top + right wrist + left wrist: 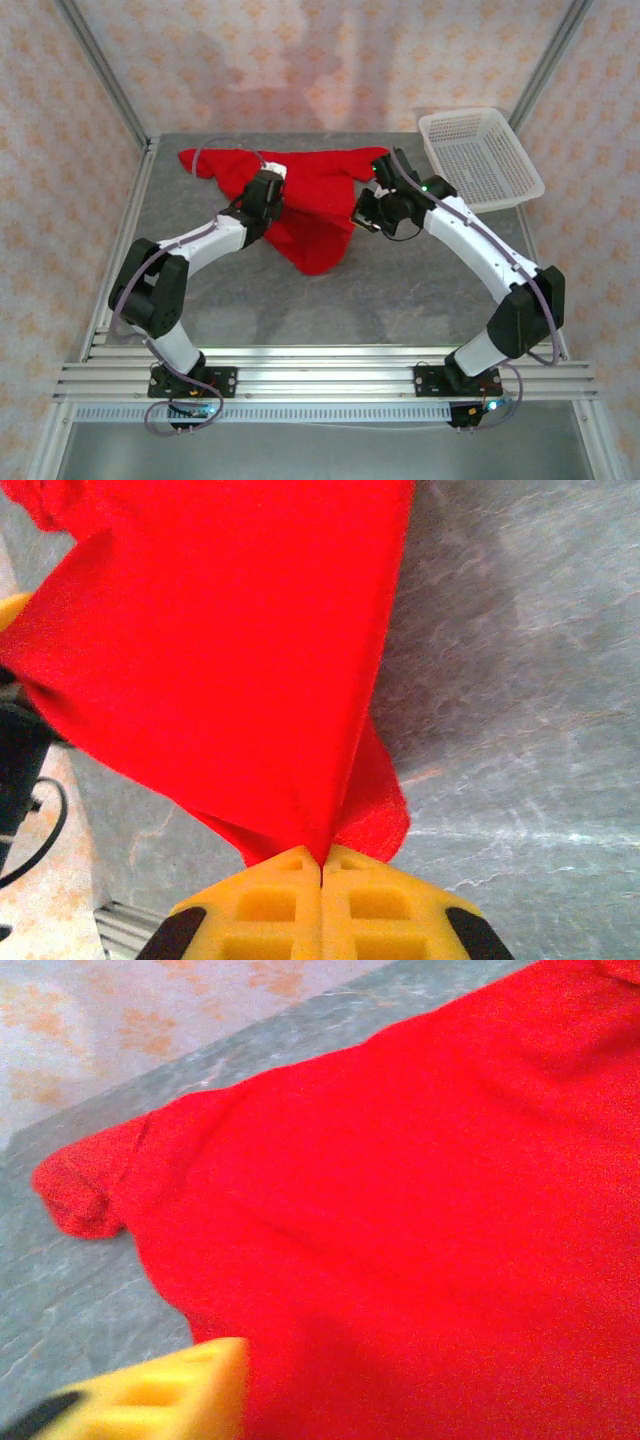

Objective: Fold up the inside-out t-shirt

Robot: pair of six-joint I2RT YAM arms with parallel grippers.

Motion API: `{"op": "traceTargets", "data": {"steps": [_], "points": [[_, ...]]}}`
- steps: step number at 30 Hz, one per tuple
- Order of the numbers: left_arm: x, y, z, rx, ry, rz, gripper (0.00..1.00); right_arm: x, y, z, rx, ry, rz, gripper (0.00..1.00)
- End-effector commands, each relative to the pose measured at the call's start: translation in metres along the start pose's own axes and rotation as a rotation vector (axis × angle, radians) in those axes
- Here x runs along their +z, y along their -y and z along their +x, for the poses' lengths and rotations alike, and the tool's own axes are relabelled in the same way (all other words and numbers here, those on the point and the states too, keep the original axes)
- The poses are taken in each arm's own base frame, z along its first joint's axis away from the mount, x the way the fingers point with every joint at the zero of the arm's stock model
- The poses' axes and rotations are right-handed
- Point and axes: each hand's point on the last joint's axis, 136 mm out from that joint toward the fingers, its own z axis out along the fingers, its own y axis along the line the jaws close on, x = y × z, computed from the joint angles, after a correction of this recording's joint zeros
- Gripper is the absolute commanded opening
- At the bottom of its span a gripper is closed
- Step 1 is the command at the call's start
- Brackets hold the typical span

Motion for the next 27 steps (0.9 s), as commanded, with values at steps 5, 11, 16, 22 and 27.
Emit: {"op": "traceTargets", "data": {"steps": [5, 11, 16, 22, 27], "points": [[-0.079, 0.018, -0.047, 0.047, 0.045, 0.347, 0.00, -0.046, 0.086, -0.043, 0.110, 0.190, 0.158, 0.00], [-0.134, 0.051, -0.062, -0.058, -0.030, 0.660, 0.00, -0.047, 0.074, -0.051, 0.080, 0.183, 0.122, 0.31], [-0.140, 0.046, -0.054, -0.086, -0.085, 0.638, 0.00, -0.063, 0.003, -0.030, -0.256, 0.377, -0.087, 0.41], [-0.148, 0.038, -0.065, -0.091, -0.101, 0.621, 0.00, -0.019, -0.096, 0.056, -0.744, 0.435, -0.345, 0.40], [-0.144, 0.037, -0.068, -0.125, -0.120, 0.605, 0.00, 0.016, -0.139, 0.078, -0.919, 0.485, -0.393, 0.61]]}}
